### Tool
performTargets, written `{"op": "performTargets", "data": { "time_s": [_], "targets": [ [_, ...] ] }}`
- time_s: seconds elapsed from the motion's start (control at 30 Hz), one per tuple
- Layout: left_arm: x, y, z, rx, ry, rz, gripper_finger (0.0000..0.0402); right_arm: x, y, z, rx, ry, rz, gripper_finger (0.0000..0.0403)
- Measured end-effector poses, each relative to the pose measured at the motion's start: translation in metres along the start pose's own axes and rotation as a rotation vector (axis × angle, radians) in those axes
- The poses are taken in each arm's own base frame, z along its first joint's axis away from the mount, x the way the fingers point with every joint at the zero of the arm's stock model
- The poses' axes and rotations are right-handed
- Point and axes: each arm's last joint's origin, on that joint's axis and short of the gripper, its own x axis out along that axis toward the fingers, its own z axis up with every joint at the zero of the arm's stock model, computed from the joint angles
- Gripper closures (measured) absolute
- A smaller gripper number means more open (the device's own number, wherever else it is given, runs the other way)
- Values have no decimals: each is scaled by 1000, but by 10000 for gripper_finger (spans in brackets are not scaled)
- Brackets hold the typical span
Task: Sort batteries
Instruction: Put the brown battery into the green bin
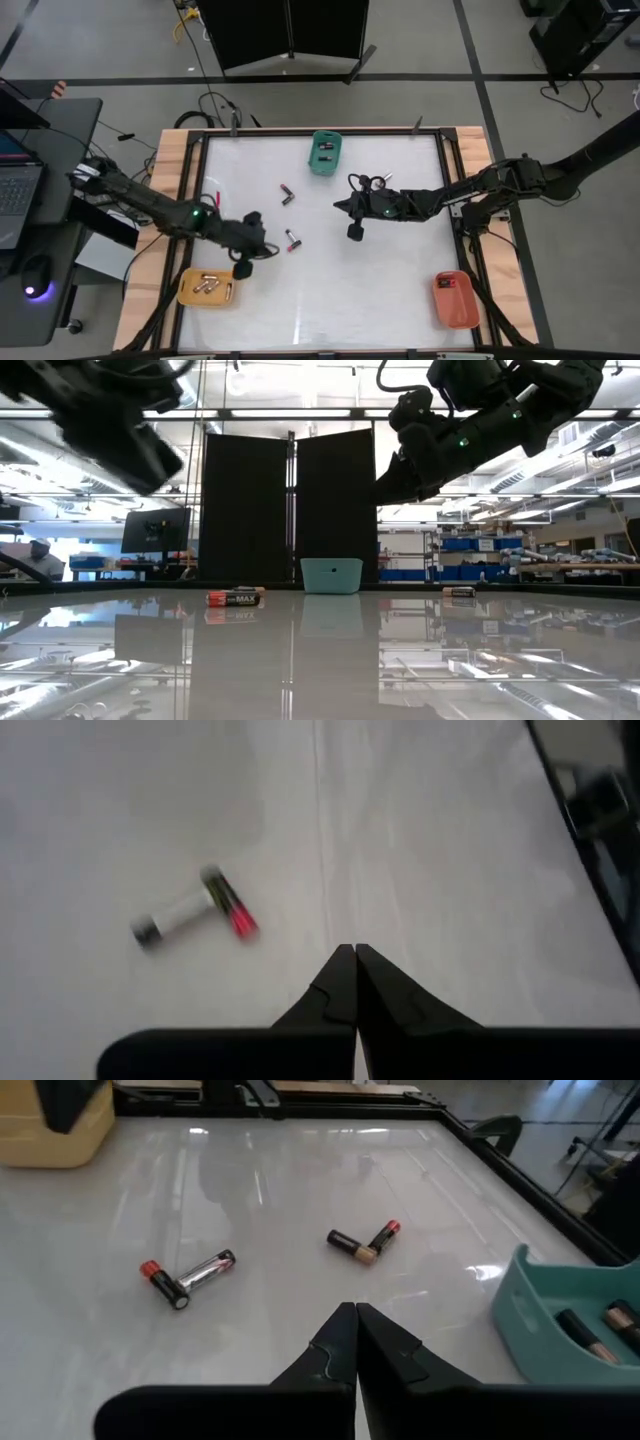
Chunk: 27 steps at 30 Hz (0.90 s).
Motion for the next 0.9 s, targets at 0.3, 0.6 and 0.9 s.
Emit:
{"op": "performTargets", "data": {
  "time_s": [0.3, 0.6, 0.9],
  "targets": [
    [13, 39, -8, 3, -357, 49, 398, 0, 0, 0, 33, 2, 25, 390],
    [14, 60, -25, -102, -460, 159, 398, 2, -8, -2, 142, 30, 0, 382],
    [14, 62, -27, -48, -463, 254, 385, -3, -31, -28, 203, 321, -109, 354]
  ]
}}
